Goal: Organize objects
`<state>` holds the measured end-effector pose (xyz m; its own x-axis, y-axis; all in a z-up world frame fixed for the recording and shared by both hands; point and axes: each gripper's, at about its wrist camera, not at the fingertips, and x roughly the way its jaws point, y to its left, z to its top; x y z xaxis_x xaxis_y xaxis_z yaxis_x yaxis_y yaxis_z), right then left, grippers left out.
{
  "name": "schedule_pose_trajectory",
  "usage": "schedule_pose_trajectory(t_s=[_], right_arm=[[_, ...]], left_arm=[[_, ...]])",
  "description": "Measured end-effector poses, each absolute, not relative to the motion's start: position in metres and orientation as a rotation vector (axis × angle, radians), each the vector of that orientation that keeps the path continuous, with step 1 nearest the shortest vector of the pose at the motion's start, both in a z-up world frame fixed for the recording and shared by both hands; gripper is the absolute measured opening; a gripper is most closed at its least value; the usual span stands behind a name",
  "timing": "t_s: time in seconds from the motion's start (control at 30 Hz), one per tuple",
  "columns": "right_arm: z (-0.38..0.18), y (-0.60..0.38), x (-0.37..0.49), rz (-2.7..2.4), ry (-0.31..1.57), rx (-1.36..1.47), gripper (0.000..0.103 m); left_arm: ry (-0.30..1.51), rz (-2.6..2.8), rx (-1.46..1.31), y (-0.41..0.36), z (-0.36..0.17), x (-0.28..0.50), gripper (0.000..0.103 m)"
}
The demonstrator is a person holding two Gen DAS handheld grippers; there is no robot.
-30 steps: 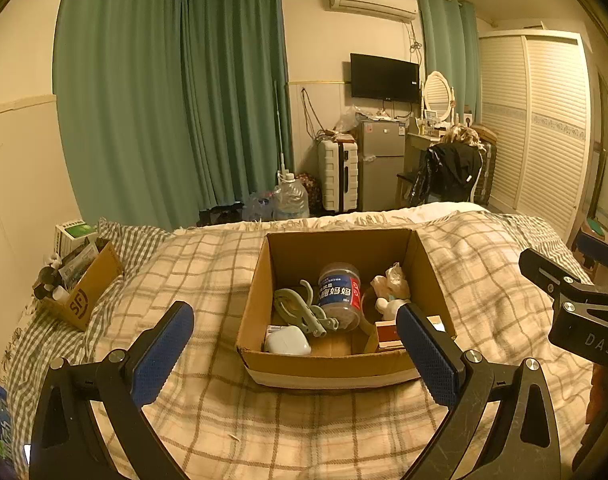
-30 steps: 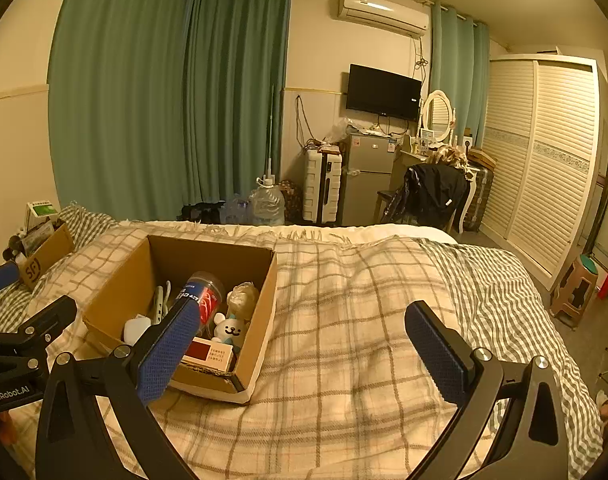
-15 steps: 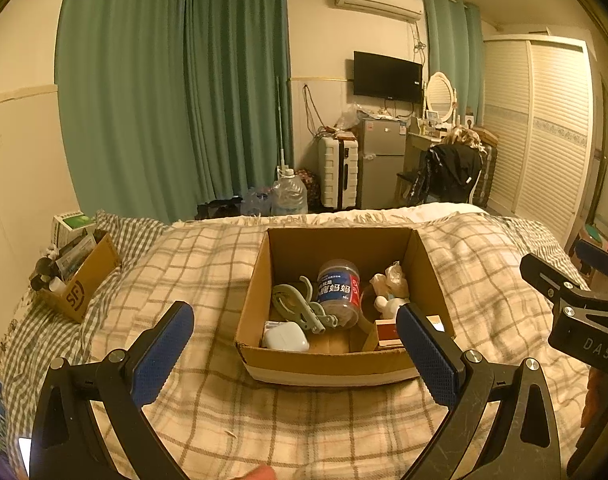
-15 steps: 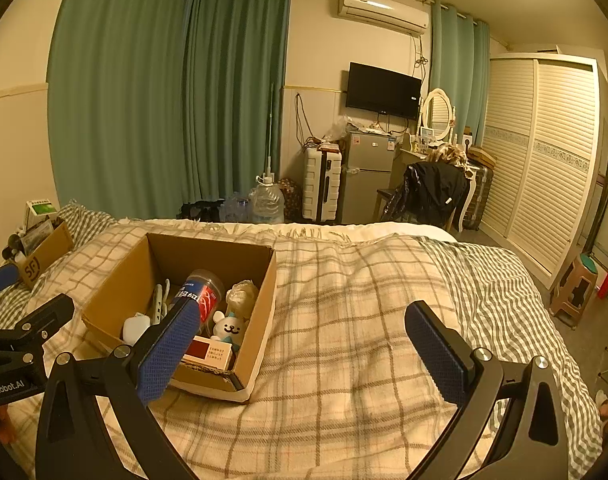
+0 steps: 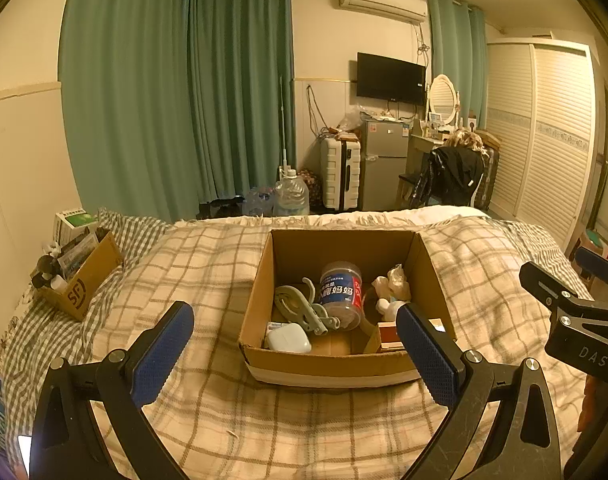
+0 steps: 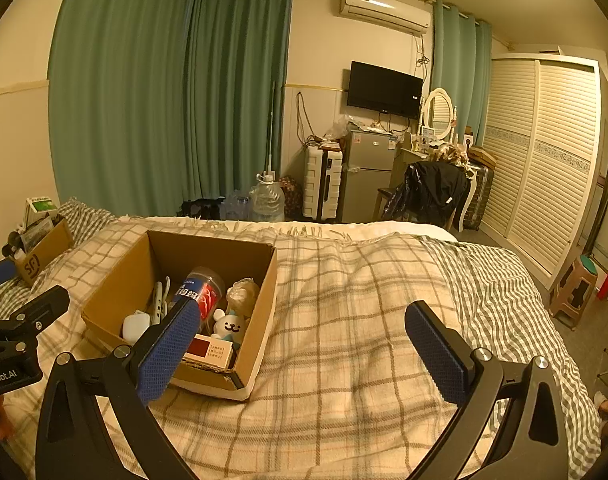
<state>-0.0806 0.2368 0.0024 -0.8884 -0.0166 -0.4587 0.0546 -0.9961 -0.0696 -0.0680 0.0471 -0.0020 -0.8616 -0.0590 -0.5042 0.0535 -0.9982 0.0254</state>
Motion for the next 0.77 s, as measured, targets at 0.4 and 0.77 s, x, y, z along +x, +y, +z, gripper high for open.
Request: schedule_pose_trajectory(t_s=[0.4, 0.77], right_arm=[[0.0, 0.2373, -0.0804, -3.011, 0.124, 0.739, 0.103], [-0.0014, 0.2411, -0.0821, -3.007, 0.115, 0.753, 0.103]], left_arm=[[-0.047, -2.969, 0.803, 0.0497, -0.0036, -0.0676, 0.103], [-0.043, -2.959, 0.802, 0.0501, -0.0053, -0.0662, 0.103]])
